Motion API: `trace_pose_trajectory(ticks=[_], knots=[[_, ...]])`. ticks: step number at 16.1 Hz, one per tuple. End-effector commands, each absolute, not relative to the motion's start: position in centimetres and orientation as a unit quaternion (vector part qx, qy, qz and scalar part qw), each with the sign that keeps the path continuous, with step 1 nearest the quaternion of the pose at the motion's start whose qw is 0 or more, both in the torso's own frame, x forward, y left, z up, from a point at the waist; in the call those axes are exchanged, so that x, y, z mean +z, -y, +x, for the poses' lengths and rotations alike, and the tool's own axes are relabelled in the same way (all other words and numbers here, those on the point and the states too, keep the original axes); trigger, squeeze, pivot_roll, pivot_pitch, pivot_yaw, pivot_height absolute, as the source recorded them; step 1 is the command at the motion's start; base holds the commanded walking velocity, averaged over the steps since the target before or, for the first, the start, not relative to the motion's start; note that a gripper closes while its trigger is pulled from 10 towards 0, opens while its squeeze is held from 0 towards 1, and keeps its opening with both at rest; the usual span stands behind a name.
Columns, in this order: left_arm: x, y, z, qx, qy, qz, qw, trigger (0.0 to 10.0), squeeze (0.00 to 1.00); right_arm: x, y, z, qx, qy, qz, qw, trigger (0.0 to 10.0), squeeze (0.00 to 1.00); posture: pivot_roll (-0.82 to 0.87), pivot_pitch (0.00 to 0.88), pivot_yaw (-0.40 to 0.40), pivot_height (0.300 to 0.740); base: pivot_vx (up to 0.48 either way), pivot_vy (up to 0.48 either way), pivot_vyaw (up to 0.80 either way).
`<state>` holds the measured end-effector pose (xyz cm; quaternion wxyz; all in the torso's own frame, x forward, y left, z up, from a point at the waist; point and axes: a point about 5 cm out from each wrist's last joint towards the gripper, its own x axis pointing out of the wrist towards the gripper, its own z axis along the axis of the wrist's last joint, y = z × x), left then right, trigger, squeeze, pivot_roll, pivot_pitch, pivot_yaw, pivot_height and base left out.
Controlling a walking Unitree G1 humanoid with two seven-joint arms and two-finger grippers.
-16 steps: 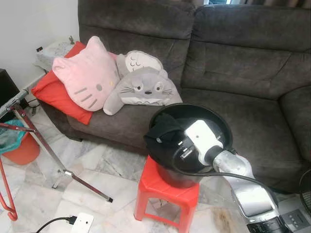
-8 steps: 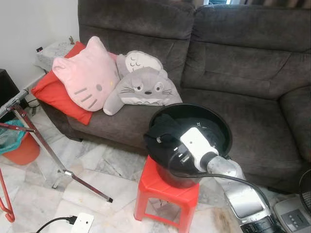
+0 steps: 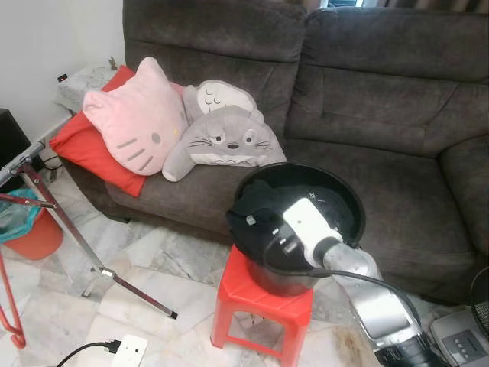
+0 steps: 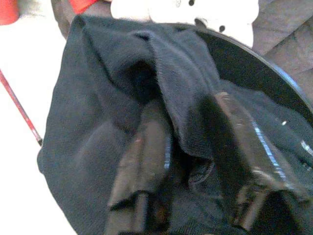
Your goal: Hang hanger
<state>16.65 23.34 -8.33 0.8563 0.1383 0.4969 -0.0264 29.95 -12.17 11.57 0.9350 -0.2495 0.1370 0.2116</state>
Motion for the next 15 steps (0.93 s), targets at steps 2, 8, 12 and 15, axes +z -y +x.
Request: trace_pose_trajectory(ticks=[2,8,12,15], knots=[[-8.5,-23.4,16.3,-0.030,-0.505,0.142,0.851,10.0,0.00,12.1,12.3,30.5,0.198,-0.124,-0.248,0.940,10.0,1.00,-0.13,0.000,0.017,0.740,0.000,0.000,0.00],[-8.5,-23.4,16.3,-0.031,-0.505,0.142,0.851,10.0,0.00,11.6,13.0,31.0,0.168,-0.136,-0.254,0.943,10.0,0.00,-0.13,0.000,0.017,0.740,0.000,0.000,0.00],[-8.5,-23.4,16.3,-0.032,-0.505,0.143,0.851,10.0,0.00,11.3,12.9,31.8,0.165,-0.138,-0.256,0.942,10.0,0.00,-0.13,0.000,0.017,0.740,0.000,0.000,0.00],[-8.5,-23.4,16.3,-0.032,-0.505,0.143,0.851,10.0,0.00,11.6,12.4,32.5,0.169,-0.121,-0.257,0.944,10.0,0.00,-0.12,0.000,0.016,0.740,0.000,0.000,0.00]])
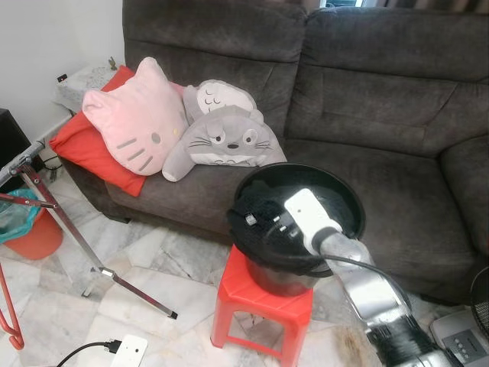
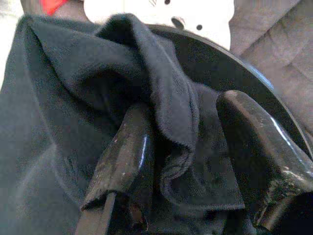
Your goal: Hang hanger
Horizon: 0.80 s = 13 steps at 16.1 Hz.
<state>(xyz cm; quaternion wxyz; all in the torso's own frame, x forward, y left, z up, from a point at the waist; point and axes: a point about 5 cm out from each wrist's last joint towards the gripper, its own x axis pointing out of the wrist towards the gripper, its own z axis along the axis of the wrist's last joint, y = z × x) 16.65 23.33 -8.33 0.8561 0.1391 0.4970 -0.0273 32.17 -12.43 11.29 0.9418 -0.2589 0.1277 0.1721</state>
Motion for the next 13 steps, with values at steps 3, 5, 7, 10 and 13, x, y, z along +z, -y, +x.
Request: trace_pose_trajectory(ticks=[3,5,7,10,13], knots=[[-8.5,-23.4,16.3,-0.032,-0.505,0.144,0.850,10.0,0.00,11.6,11.6,32.9,0.183,-0.111,-0.258,0.942,10.0,0.00,-0.12,0.000,0.016,0.740,0.000,0.000,0.00],[-8.5,-23.4,16.3,-0.032,-0.505,0.144,0.850,10.0,0.00,11.2,11.3,33.1,0.190,-0.116,-0.258,0.940,10.0,0.00,-0.12,0.000,0.015,0.740,0.000,0.000,0.00],[-8.5,-23.4,16.2,-0.034,-0.507,0.144,0.849,10.0,0.00,10.5,11.3,33.0,0.194,-0.131,-0.263,0.936,10.0,0.00,-0.12,0.000,0.015,0.740,0.000,0.000,0.00],[-8.5,-23.4,16.2,-0.035,-0.507,0.145,0.849,10.0,0.00,10.1,11.4,32.9,0.190,-0.140,-0.263,0.935,10.0,0.00,-0.12,0.000,0.016,0.740,0.000,0.000,0.00],[-8.5,-23.4,16.3,-0.035,-0.507,0.146,0.849,10.0,0.00,9.9,11.4,33.0,0.189,-0.141,-0.260,0.936,2.1,0.00,-0.12,0.000,0.017,0.740,0.000,0.000,0.00]])
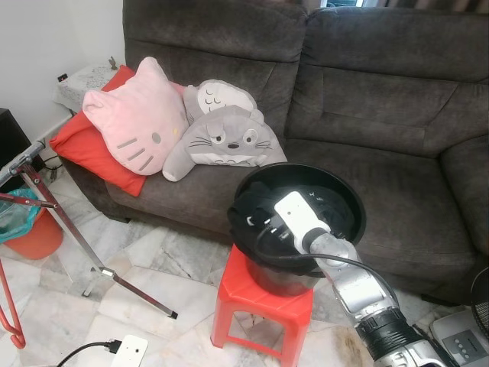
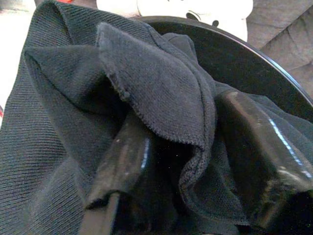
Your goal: Hang hanger
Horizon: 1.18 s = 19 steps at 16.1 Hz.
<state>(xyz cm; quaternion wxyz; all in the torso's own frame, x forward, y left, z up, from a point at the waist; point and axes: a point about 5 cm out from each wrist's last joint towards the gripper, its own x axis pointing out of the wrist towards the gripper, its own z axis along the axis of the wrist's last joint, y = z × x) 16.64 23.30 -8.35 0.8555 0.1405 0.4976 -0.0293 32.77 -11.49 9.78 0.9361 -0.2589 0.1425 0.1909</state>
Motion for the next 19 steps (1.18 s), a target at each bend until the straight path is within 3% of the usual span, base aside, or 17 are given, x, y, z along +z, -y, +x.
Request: trace_pose_trajectory(ticks=[1,14,19], knots=[[-8.5,-23.4,16.3,-0.035,-0.507,0.146,0.849,10.0,0.00,9.9,11.4,33.0,0.189,-0.140,-0.260,0.937,0.0,0.00,-0.12,0.000,0.017,0.740,0.000,0.000,0.00],[-8.5,-23.4,16.3,-0.034,-0.506,0.147,0.850,10.0,0.00,10.4,11.3,33.3,0.180,-0.123,-0.254,0.943,0.0,0.00,-0.12,0.000,0.015,0.740,0.000,0.000,0.00],[-8.5,-23.5,16.1,-0.029,-0.505,0.148,0.850,10.0,0.00,15.2,12.0,33.2,0.109,0.027,-0.221,0.969,0.0,0.00,-0.12,0.000,0.011,0.740,0.000,0.000,0.00]])
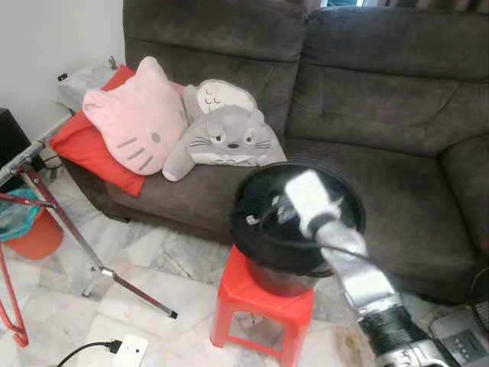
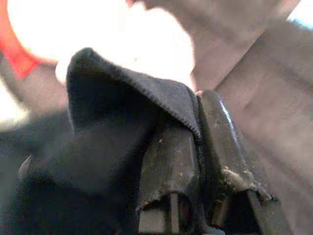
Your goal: Hang hanger
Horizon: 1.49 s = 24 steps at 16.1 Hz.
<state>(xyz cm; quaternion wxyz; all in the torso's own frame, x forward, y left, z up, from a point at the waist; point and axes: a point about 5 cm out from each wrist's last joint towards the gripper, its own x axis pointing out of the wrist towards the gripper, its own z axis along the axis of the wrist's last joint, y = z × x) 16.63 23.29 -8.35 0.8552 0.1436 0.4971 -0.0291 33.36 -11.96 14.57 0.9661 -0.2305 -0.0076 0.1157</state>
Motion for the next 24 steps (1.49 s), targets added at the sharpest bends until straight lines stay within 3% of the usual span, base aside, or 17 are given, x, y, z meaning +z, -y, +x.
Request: trace_pose_trajectory(ticks=[1,8,11,16,19,20,21,24], knots=[[-8.6,-23.5,16.0,-0.028,-0.505,0.148,0.850,10.0,0.00,16.1,12.0,32.9,0.099,0.054,-0.213,0.971,0.0,0.00,-0.12,0.000,0.011,0.740,0.000,0.000,0.00],[-8.7,-23.9,15.5,-0.023,-0.510,0.149,0.847,10.0,0.00,17.0,10.7,29.2,0.046,0.126,-0.150,0.980,0.0,0.00,-0.14,0.000,0.034,0.740,0.000,0.000,0.00],[-8.7,-24.1,15.3,-0.022,-0.512,0.149,0.846,10.0,0.00,17.4,12.6,29.1,0.001,0.133,-0.155,0.979,0.0,0.00,-0.15,0.000,0.046,0.740,0.000,0.000,0.00],[-8.8,-23.9,15.2,-0.028,-0.515,0.151,0.844,10.0,0.00,17.1,16.1,30.8,-0.056,0.070,-0.165,0.982,0.0,0.00,-0.17,0.000,0.047,0.740,0.000,0.000,0.00],[-8.8,-23.7,15.2,-0.029,-0.515,0.148,0.844,10.0,0.00,18.6,17.2,31.8,-0.071,0.084,-0.109,0.988,0.0,0.00,-0.17,0.000,0.038,0.740,0.000,0.000,0.00],[-8.9,-23.7,15.2,-0.029,-0.515,0.148,0.844,10.0,0.00,18.9,17.1,32.0,-0.058,0.086,-0.093,0.990,2.2,0.00,-0.16,0.000,0.035,0.740,0.000,0.000,0.00],[-8.9,-23.6,15.2,-0.028,-0.515,0.146,0.844,10.0,0.00,19.2,17.0,32.5,-0.035,0.083,-0.103,0.991,10.0,0.00,-0.16,0.000,0.030,0.740,0.000,0.000,0.00],[-8.9,-23.4,15.2,-0.027,-0.514,0.140,0.845,10.0,0.00,19.4,17.3,33.5,-0.015,0.058,-0.109,0.992,10.0,0.00,-0.16,0.000,0.031,0.740,0.000,0.000,0.00]])
